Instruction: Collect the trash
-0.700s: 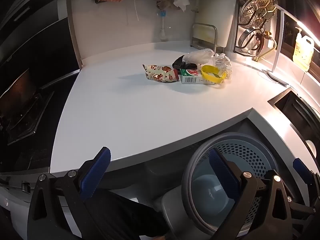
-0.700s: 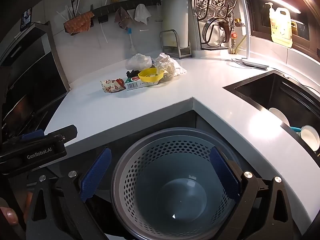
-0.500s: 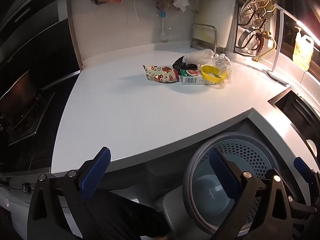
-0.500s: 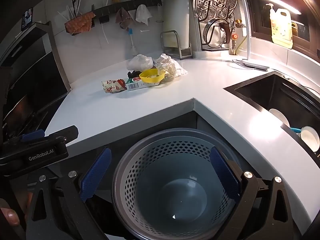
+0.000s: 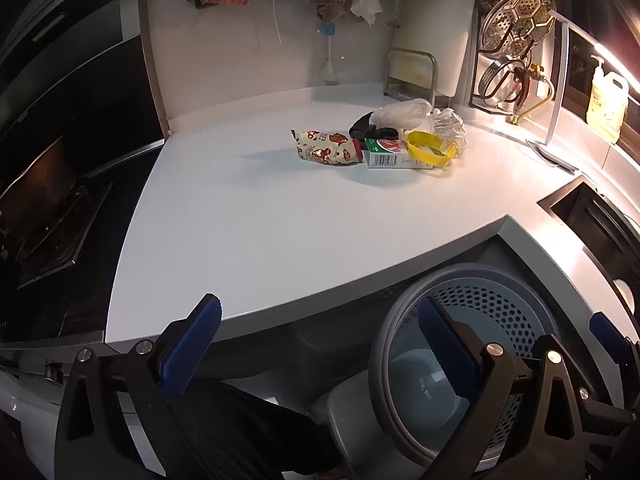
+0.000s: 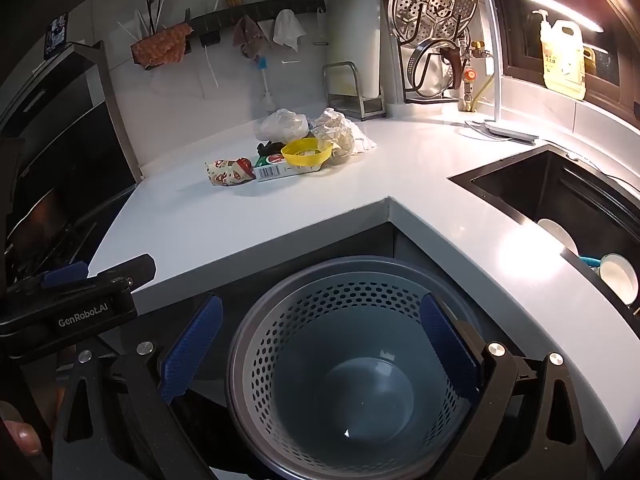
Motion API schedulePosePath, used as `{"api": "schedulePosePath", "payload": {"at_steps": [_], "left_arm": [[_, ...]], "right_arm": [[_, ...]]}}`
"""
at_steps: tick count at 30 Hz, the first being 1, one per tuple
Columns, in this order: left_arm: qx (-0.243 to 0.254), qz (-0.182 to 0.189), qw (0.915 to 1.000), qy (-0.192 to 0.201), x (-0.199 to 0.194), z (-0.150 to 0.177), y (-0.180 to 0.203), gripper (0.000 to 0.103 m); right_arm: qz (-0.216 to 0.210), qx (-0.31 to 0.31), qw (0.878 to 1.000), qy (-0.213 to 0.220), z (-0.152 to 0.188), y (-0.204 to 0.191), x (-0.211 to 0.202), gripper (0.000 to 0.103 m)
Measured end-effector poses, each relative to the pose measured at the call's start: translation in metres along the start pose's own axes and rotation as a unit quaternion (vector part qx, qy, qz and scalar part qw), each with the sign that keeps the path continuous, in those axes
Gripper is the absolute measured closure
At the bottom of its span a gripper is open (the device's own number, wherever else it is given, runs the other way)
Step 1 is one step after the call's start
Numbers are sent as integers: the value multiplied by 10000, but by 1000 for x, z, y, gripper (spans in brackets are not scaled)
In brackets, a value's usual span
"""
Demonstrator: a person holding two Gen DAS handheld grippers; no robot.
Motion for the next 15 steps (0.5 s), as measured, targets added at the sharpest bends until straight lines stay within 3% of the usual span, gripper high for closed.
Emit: {"api": "schedulePosePath", "payload": {"at_steps": [15], "left_arm": [[-22, 8, 10000, 49, -4, 2, -4, 6]], "right_arm": [[14, 21, 10000, 75, -2, -3, -6, 9]]}}
Point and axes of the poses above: each gripper's, at about its wrist camera, not at the fingertips, and x roughly the way its jaws point, y to its right, z to its underside, the point moved 5 cm from there along x, roughly the way its jaws point, and after that the axes turned 3 degrees about y, right-handed, at the moved point
